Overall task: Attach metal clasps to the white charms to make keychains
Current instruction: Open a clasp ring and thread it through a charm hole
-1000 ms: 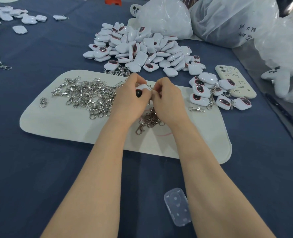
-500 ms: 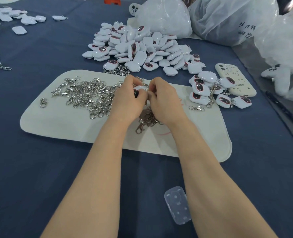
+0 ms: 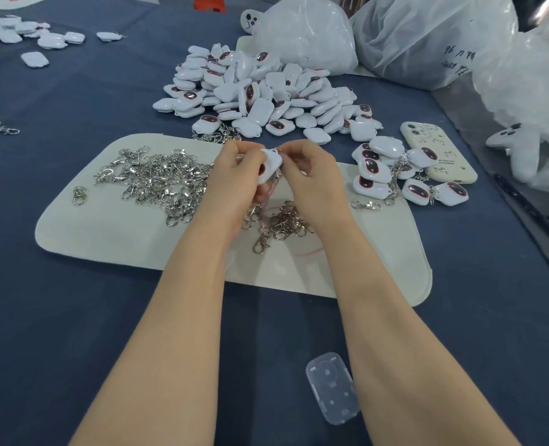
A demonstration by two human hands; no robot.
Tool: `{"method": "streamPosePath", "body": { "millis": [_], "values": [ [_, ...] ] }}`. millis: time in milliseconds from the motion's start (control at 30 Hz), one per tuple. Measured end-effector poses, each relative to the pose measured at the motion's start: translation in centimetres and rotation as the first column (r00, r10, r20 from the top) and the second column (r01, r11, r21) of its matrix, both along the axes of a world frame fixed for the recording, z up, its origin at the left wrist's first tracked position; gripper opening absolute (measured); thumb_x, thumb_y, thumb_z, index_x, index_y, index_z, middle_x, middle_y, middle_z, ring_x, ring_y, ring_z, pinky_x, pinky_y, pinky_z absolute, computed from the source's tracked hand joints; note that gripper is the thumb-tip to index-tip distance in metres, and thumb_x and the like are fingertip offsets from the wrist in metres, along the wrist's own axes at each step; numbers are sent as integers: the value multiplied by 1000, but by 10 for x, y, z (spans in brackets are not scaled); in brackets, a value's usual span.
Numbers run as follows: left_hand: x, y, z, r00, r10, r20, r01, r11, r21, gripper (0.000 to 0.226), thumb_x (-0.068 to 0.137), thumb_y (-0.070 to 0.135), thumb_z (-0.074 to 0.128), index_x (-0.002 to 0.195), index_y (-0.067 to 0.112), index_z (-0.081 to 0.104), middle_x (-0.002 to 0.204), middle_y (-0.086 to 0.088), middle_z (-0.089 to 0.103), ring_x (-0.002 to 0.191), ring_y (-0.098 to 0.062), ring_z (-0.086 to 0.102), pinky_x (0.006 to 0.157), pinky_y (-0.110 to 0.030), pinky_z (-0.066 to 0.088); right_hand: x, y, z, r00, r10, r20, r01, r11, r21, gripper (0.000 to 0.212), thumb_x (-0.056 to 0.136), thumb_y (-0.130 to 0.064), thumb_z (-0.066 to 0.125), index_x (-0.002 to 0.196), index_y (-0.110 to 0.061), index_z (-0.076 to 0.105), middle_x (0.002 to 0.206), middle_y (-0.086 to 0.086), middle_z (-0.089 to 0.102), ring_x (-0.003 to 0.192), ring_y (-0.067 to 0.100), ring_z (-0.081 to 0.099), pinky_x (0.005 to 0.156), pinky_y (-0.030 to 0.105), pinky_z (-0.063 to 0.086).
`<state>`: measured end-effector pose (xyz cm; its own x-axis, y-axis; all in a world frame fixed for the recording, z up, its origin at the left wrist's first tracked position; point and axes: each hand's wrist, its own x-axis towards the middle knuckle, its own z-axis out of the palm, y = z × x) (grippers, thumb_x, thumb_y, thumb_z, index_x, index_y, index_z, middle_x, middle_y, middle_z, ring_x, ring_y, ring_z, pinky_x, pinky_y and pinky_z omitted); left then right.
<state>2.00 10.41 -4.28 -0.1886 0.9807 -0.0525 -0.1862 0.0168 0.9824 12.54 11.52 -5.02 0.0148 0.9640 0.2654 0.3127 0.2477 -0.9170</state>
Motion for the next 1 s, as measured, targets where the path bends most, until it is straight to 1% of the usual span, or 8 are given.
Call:
{"method": "streamPosePath", "body": {
  "millis": [100,167,267,400,600,733,867,1000],
  "values": [
    [4,-1,3,986,-56,158,60,998,-21,11,92,5,46,85,13,50,51,0,48,38,-10,35,43,-19,24,-3,-1,4,978,-28,-208,20,999,-40,11,93,-5,53,88,-14,58,90,10,66,85,19,61,88,39,52],
    [5,-2,5,974,-68,216,78,996,-36,12,92,4,46,84,12,52,54,0,49,38,-9,35,42,-16,27,-5,-2,5,966,-46,-253,38,999,-38,12,94,-3,51,88,-13,57,88,9,65,82,20,60,87,44,52],
    [5,-2,5,973,-59,221,69,997,-35,12,92,3,44,87,10,52,55,-1,48,37,-8,35,41,-15,25,-5,-3,5,997,-74,-38,77,993,94,11,94,-3,50,90,-10,58,85,2,63,81,19,59,82,35,50],
    [2,0,2,999,35,7,-34,999,-9,12,92,6,42,90,8,54,65,-3,48,34,-4,37,39,-13,27,-1,-3,4,960,-79,268,13,971,238,12,91,-1,50,93,-1,62,83,2,61,79,15,52,72,23,39],
    [-3,0,-4,966,103,-238,-91,994,59,8,89,13,50,91,14,58,75,2,55,39,-1,44,43,-17,35,3,-2,6,948,5,319,-54,988,147,15,92,-2,50,97,-5,64,82,-4,60,77,12,52,70,20,37],
    [2,0,-1,997,50,-54,-50,999,5,7,90,8,53,90,14,56,71,-3,55,37,-5,42,42,-18,35,0,0,5,999,-6,-34,4,998,-65,16,89,-3,54,102,-4,64,88,4,66,78,14,58,80,32,51],
    [4,0,4,954,19,298,9,996,-93,8,92,3,49,90,8,55,63,-3,56,38,-6,41,40,-16,34,-1,2,3,933,6,-359,-86,974,-208,12,90,-2,58,101,-2,63,78,5,61,65,10,52,70,25,49],
    [3,0,6,809,-93,580,183,978,-99,16,96,7,44,85,5,55,65,-3,55,38,-3,40,38,-13,33,1,2,5,961,-11,-275,-29,990,-139,10,94,-8,55,98,-6,64,78,1,62,68,10,54,72,26,50]
  ]
}}
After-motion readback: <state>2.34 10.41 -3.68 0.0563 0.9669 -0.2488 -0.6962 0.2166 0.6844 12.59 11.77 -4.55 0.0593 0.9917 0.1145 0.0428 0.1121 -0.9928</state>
